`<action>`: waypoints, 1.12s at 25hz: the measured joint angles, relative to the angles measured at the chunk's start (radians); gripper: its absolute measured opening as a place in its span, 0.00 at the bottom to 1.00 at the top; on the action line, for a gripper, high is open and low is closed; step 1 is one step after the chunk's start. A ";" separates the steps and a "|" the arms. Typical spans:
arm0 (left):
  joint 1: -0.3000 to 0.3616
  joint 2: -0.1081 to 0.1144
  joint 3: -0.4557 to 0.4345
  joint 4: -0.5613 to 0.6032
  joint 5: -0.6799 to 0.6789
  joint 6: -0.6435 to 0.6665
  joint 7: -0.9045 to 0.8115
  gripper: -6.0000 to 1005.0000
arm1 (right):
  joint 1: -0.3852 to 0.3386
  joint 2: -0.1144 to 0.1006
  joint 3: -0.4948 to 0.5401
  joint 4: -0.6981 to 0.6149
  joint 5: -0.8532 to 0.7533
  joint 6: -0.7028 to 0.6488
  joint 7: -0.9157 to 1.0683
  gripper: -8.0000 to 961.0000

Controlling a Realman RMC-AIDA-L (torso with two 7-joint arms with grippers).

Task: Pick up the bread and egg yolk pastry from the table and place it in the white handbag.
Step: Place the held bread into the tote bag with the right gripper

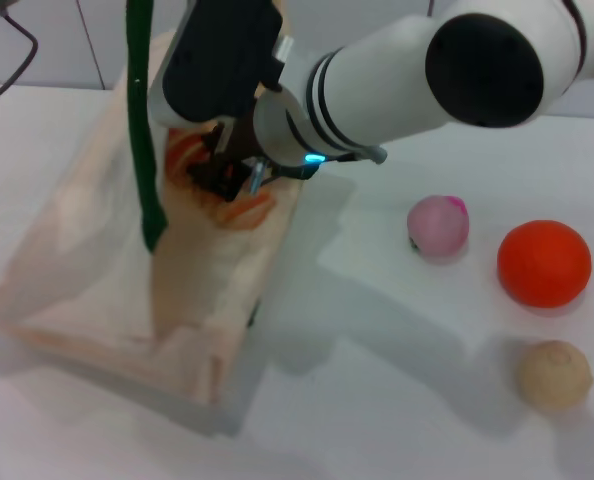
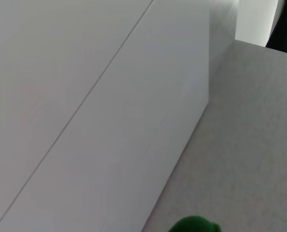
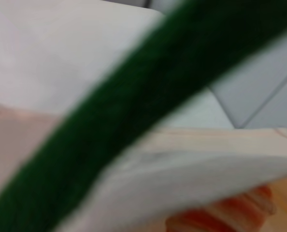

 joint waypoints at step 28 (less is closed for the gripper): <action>0.034 0.023 0.000 -0.006 -0.019 0.029 0.030 0.12 | -0.039 0.002 -0.129 0.050 0.382 -0.155 -0.481 0.50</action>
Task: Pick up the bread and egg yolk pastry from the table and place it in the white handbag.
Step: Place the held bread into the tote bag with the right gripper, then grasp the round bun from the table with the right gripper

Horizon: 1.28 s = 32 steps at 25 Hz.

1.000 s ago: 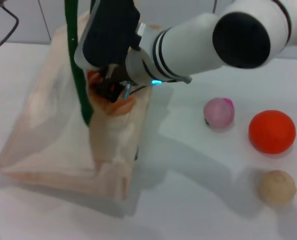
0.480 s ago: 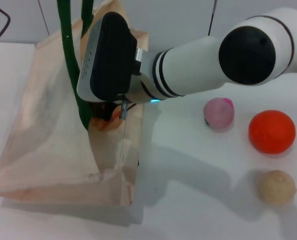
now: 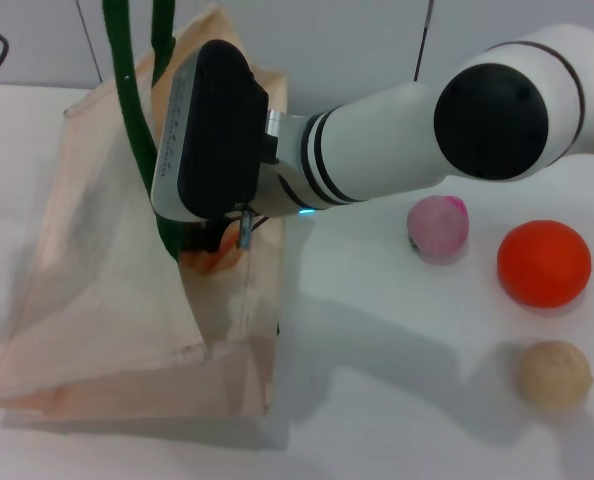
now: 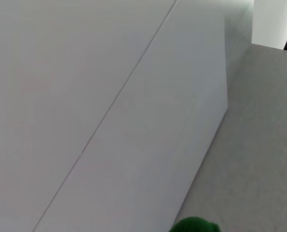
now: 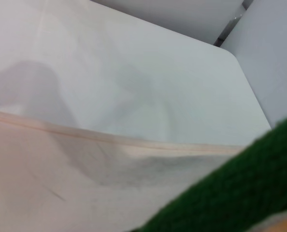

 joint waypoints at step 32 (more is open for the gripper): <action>0.065 0.024 -0.017 0.000 -0.005 0.010 0.001 0.12 | -0.372 -0.021 0.598 -0.316 -0.401 0.416 -0.006 0.93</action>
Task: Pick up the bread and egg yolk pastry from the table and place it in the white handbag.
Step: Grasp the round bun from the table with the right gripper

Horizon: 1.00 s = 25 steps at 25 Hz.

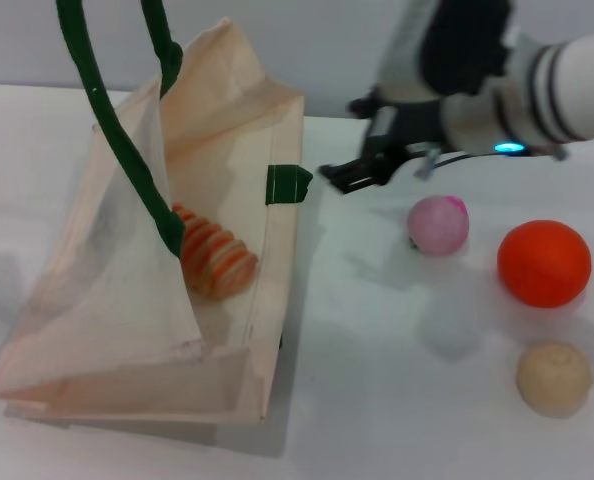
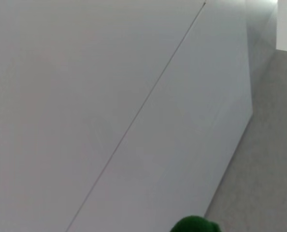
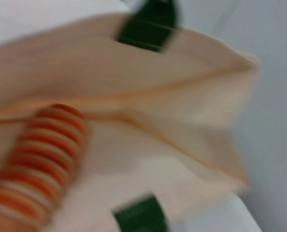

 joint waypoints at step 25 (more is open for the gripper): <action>0.036 0.002 0.000 -0.002 0.001 0.050 0.015 0.12 | -0.292 0.002 0.476 -0.089 -0.073 0.606 -0.141 0.93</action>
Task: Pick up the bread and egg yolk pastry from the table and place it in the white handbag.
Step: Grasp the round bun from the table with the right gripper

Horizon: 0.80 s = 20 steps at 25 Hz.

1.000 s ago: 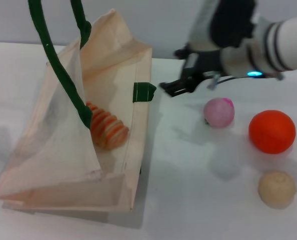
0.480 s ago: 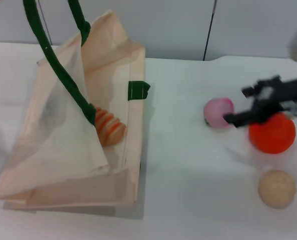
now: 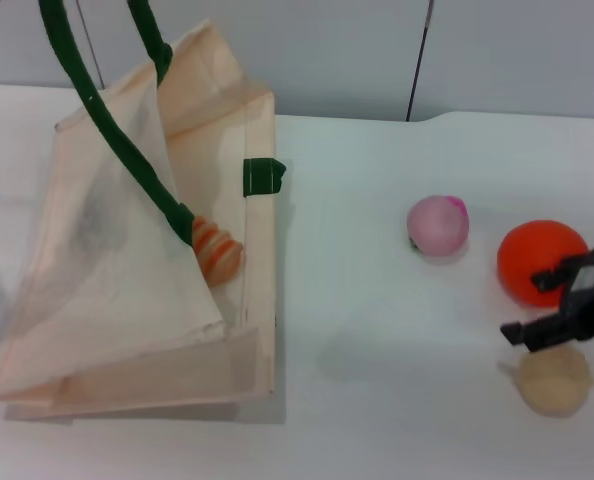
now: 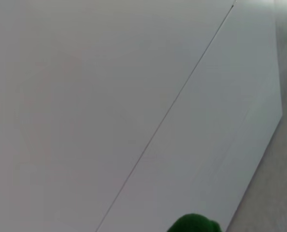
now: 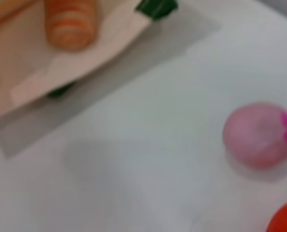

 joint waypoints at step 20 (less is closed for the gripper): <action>0.004 0.000 0.000 0.000 -0.001 0.004 0.000 0.12 | 0.042 -0.001 0.039 0.155 -0.135 0.019 -0.020 0.93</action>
